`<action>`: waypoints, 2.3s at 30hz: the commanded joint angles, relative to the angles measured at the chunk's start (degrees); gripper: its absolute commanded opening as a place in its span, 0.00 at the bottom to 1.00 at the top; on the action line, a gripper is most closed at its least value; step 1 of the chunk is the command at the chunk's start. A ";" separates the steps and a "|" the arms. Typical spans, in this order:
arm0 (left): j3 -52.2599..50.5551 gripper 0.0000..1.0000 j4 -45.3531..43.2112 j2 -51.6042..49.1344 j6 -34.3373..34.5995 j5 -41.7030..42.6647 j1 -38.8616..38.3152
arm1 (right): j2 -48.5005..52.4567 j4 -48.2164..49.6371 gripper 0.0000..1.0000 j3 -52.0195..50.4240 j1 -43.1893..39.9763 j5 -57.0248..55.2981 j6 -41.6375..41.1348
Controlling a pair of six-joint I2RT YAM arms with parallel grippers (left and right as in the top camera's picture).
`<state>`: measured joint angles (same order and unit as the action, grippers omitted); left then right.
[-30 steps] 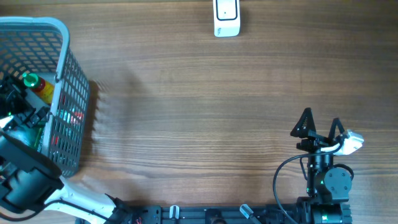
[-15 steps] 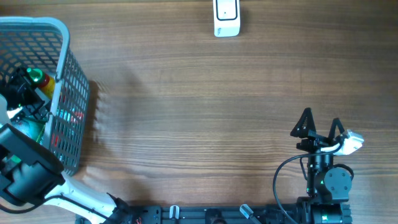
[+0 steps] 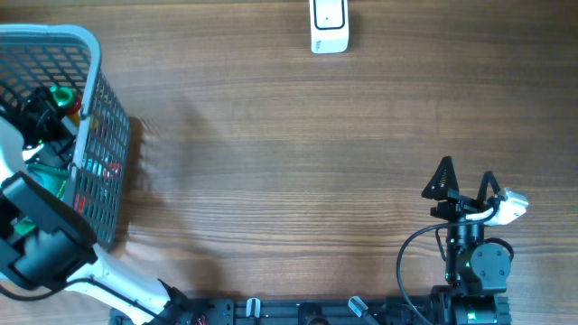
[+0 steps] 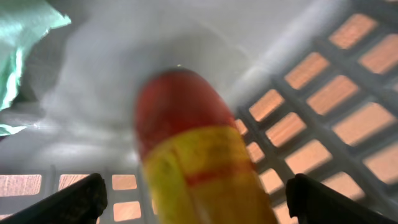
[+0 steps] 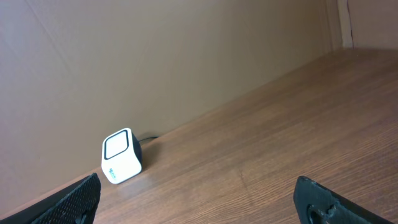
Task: Scan the item barcode
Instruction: 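Lower the left gripper into the basket and grasp the red-yellow sauce bottle, then lift the sauce bottle out of the basket with the left gripper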
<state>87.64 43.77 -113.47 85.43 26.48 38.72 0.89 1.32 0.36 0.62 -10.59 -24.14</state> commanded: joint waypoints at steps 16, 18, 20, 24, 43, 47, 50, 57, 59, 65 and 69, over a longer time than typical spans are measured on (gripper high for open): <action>-0.46 1.00 -12.33 -6.12 -1.05 28.81 -1.07 | -0.61 0.13 1.00 -0.07 0.22 -1.03 -0.02; -0.46 1.00 -12.33 -6.10 -1.22 30.12 -0.76 | -0.61 0.13 1.00 -0.07 0.22 -1.03 0.00; -0.46 1.00 -12.33 -6.10 -1.25 31.69 -0.72 | -0.61 0.13 1.00 -0.07 0.22 -1.03 0.00; -0.46 1.00 -12.33 -6.14 -4.46 32.74 -0.72 | -0.61 0.13 1.00 -0.07 0.22 -1.03 0.00; -0.13 0.32 -23.37 -2.99 -5.03 43.52 0.63 | -0.59 0.13 1.00 -0.07 0.22 -1.03 0.00; -0.13 0.34 -26.64 3.26 -2.45 43.56 2.16 | -0.35 0.13 1.00 -0.07 0.22 -1.03 0.00; -0.13 0.34 -26.84 9.03 -2.23 43.56 2.89 | -0.35 0.13 1.00 -0.07 0.22 -1.03 0.00; -0.13 0.36 -26.84 22.75 -2.23 43.56 2.71 | -0.35 0.13 1.00 -0.07 0.22 -1.03 0.00; -0.13 0.36 -26.84 26.80 -2.34 43.56 1.22 | -0.35 0.13 1.00 -0.07 0.22 -1.03 0.00; -0.13 0.39 -24.13 35.23 -13.22 35.89 -18.93 | -0.35 0.13 1.00 -0.07 0.22 -1.03 0.00; -0.15 0.39 -10.38 35.36 -25.62 21.64 -34.67 | -0.35 0.13 1.00 -0.07 0.22 -1.03 0.00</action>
<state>87.18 25.12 -78.78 73.76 61.91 14.39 0.89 1.34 0.36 0.62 -10.61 -24.14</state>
